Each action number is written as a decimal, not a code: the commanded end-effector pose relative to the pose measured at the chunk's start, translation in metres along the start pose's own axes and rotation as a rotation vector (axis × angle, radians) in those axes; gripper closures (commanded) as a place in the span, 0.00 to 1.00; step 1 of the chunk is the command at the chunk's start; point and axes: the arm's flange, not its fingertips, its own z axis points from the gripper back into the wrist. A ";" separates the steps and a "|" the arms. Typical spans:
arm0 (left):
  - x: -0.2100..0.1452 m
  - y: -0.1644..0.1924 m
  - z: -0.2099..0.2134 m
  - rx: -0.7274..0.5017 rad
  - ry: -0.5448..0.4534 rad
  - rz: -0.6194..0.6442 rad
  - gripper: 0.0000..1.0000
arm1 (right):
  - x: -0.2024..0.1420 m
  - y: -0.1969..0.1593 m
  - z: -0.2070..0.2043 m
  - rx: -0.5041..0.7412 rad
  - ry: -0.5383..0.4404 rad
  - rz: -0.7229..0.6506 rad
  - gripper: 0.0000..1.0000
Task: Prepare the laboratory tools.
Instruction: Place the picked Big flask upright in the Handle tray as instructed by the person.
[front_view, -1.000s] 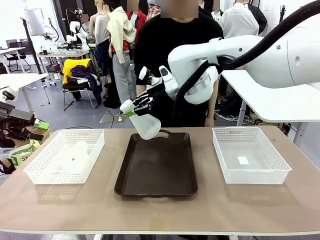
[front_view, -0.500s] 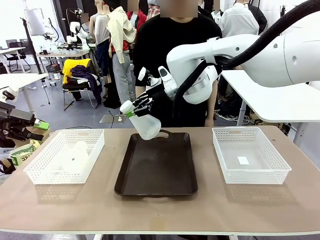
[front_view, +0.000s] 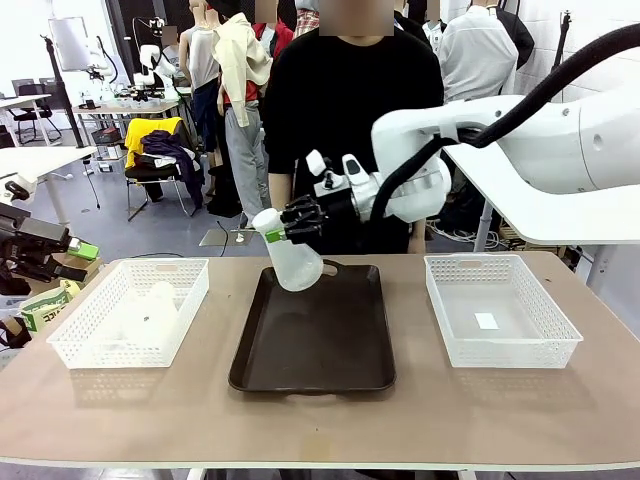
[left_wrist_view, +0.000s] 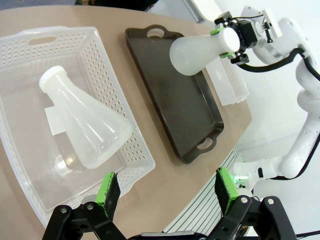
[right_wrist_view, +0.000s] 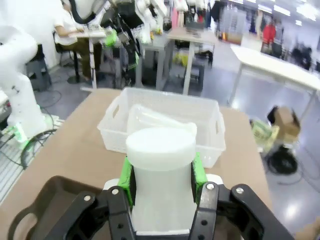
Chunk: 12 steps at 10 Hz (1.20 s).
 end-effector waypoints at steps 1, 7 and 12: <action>0.000 -0.001 0.001 -0.016 -0.009 -0.002 0.00 | -0.004 0.007 0.020 0.020 -0.125 0.034 1.00; 0.000 -0.001 0.001 -0.016 -0.009 -0.002 0.00 | -0.045 -0.007 0.027 0.011 -0.266 -0.016 1.00; 0.000 -0.001 0.001 -0.016 -0.009 -0.002 0.00 | -0.071 -0.011 0.032 0.001 -0.297 -0.025 1.00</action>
